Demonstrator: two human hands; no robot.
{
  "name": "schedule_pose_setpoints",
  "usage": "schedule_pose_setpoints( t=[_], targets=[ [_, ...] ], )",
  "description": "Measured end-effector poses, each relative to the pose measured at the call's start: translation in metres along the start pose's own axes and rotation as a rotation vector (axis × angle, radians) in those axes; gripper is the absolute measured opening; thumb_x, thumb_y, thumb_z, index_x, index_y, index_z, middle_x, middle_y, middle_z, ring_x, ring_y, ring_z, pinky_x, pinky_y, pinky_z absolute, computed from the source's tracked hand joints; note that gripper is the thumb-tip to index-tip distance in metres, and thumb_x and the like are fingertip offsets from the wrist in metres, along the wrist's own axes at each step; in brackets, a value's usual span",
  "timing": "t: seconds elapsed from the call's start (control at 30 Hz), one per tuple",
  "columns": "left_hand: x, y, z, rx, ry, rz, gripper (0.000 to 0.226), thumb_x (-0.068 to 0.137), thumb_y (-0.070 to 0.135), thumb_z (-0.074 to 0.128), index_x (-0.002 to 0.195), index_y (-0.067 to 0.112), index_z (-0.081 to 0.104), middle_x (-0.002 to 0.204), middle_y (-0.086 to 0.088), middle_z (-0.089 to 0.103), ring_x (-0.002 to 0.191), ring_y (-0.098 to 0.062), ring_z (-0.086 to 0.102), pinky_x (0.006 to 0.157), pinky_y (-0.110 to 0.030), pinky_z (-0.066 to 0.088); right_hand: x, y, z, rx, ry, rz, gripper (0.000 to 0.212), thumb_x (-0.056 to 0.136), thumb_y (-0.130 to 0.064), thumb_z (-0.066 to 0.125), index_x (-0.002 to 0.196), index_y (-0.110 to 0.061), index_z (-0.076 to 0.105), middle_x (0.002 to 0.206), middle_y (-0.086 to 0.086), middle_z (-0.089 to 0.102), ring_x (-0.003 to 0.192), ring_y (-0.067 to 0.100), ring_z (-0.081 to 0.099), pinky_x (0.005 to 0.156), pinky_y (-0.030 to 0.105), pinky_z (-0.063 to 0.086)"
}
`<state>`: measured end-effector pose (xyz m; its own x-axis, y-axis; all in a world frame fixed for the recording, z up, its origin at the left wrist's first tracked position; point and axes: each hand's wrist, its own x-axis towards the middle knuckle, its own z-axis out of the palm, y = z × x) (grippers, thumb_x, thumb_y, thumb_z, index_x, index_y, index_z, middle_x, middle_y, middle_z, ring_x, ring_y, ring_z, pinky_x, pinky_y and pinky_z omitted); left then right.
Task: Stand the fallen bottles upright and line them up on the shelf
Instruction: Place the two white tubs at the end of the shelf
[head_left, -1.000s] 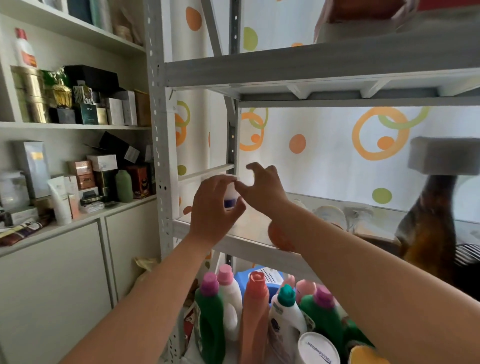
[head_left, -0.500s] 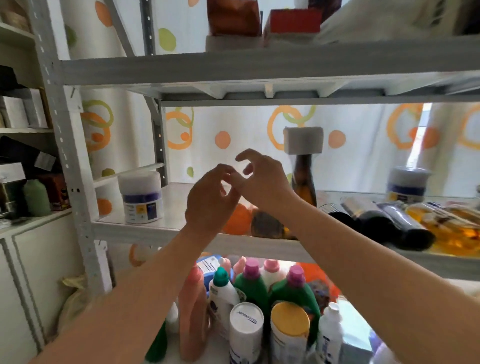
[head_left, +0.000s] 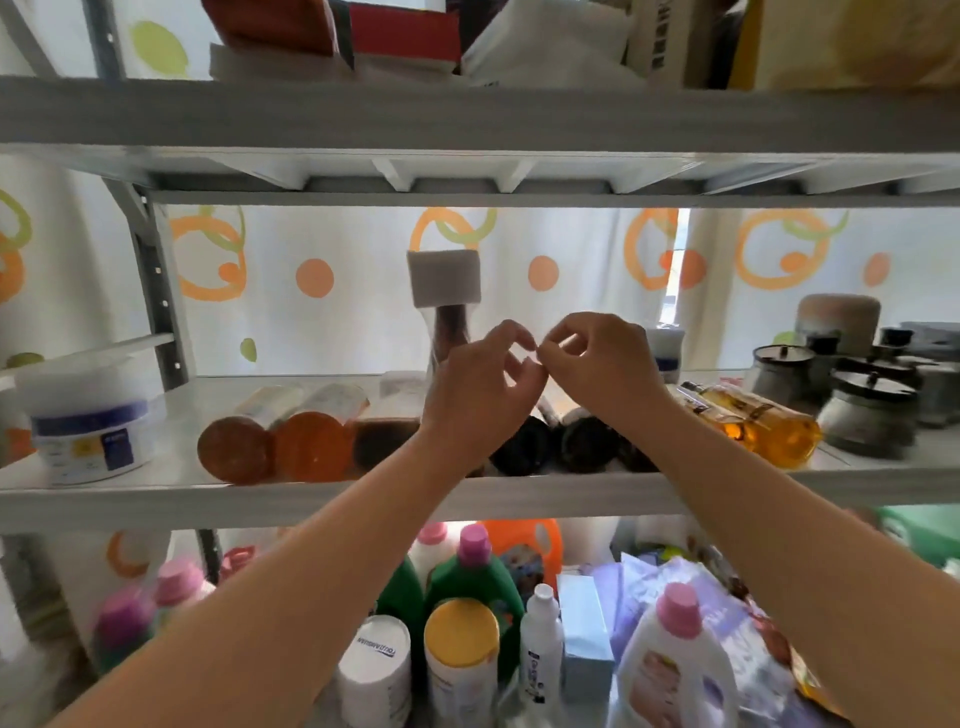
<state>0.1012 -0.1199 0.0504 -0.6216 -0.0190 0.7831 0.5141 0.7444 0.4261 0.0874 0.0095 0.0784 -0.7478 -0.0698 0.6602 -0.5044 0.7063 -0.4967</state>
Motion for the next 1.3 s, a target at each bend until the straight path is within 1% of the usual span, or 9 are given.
schedule_pose_setpoints(
  t=[0.27,0.37,0.43,0.6,0.77,0.93,1.03,1.17,1.3],
  targets=[
    [0.039,0.009,0.058,-0.084,-0.241,-0.151,0.018,0.089,0.037,0.049,0.102,0.027,0.054,0.090,0.011,0.061,0.084,-0.011,0.060,0.076,-0.029,0.049,0.052,0.095,-0.021,-0.131,0.075,0.075,0.025,0.078,-0.025,0.064,0.099,-0.011,0.064,0.088,0.008,0.067,0.085,0.023,0.060,0.078,0.027,0.043],
    [0.056,0.005,0.076,-0.150,-0.346,-0.308,0.032,0.092,0.042,0.035,0.112,0.025,0.054,0.109,0.004,0.063,0.091,-0.015,0.056,0.070,-0.030,0.040,0.084,0.138,-0.022,-0.209,0.040,0.170,0.036,0.077,-0.025,0.066,0.109,-0.010,0.060,0.102,0.015,0.062,0.096,0.028,0.056,0.076,0.025,0.036],
    [0.064,0.001,0.083,-0.091,-0.387,-0.304,0.038,0.093,0.044,0.031,0.117,0.025,0.053,0.112,0.003,0.062,0.097,-0.017,0.054,0.074,-0.032,0.038,0.102,0.162,-0.020,-0.254,0.007,0.243,0.045,0.077,-0.031,0.067,0.116,-0.012,0.055,0.114,0.016,0.056,0.106,0.031,0.051,0.079,0.028,0.035],
    [0.071,-0.003,0.093,-0.162,-0.345,-0.304,0.031,0.091,0.038,0.038,0.111,0.024,0.058,0.104,0.009,0.063,0.091,-0.014,0.057,0.074,-0.031,0.041,0.135,0.192,-0.012,-0.330,-0.058,0.329,0.059,0.079,-0.034,0.067,0.131,-0.014,0.044,0.126,0.019,0.043,0.116,0.037,0.044,0.095,0.037,0.039],
    [0.072,-0.008,0.100,-0.243,-0.317,-0.338,0.019,0.088,0.034,0.044,0.096,0.029,0.060,0.069,0.016,0.055,0.066,-0.006,0.051,0.062,-0.028,0.035,0.158,0.211,0.006,-0.379,-0.165,0.409,0.065,0.080,-0.037,0.067,0.135,-0.017,0.039,0.129,0.018,0.040,0.117,0.037,0.045,0.099,0.037,0.039],
    [0.068,-0.016,0.099,-0.316,-0.344,-0.350,0.018,0.087,0.034,0.046,0.095,0.030,0.062,0.057,0.016,0.051,0.054,-0.004,0.044,0.058,-0.027,0.033,0.170,0.224,0.019,-0.263,-0.156,0.464,0.052,0.078,-0.033,0.069,0.117,-0.012,0.043,0.119,0.012,0.050,0.099,0.027,0.048,0.079,0.033,0.043],
    [0.069,-0.015,0.095,-0.366,-0.336,-0.349,0.014,0.086,0.034,0.048,0.091,0.032,0.061,0.055,0.018,0.053,0.054,-0.003,0.045,0.058,-0.027,0.033,0.177,0.225,0.025,-0.224,-0.108,0.494,0.065,0.075,-0.039,0.072,0.121,-0.009,0.038,0.118,0.012,0.051,0.103,0.028,0.050,0.077,0.033,0.043],
    [0.064,-0.009,0.085,-0.363,-0.350,-0.290,0.013,0.085,0.035,0.048,0.091,0.035,0.059,0.073,0.019,0.057,0.066,-0.001,0.050,0.062,-0.027,0.037,0.184,0.226,0.030,-0.166,-0.026,0.583,0.078,0.074,-0.039,0.073,0.131,-0.009,0.030,0.129,0.013,0.047,0.117,0.032,0.048,0.091,0.040,0.047],
    [0.057,-0.006,0.076,-0.230,-0.263,-0.146,0.015,0.087,0.038,0.048,0.100,0.038,0.056,0.101,0.023,0.060,0.103,-0.003,0.052,0.086,-0.029,0.043,0.181,0.217,0.035,-0.168,-0.020,0.565,0.063,0.081,-0.032,0.066,0.129,-0.014,0.031,0.126,0.012,0.046,0.114,0.032,0.048,0.085,0.034,0.043]
  ],
)
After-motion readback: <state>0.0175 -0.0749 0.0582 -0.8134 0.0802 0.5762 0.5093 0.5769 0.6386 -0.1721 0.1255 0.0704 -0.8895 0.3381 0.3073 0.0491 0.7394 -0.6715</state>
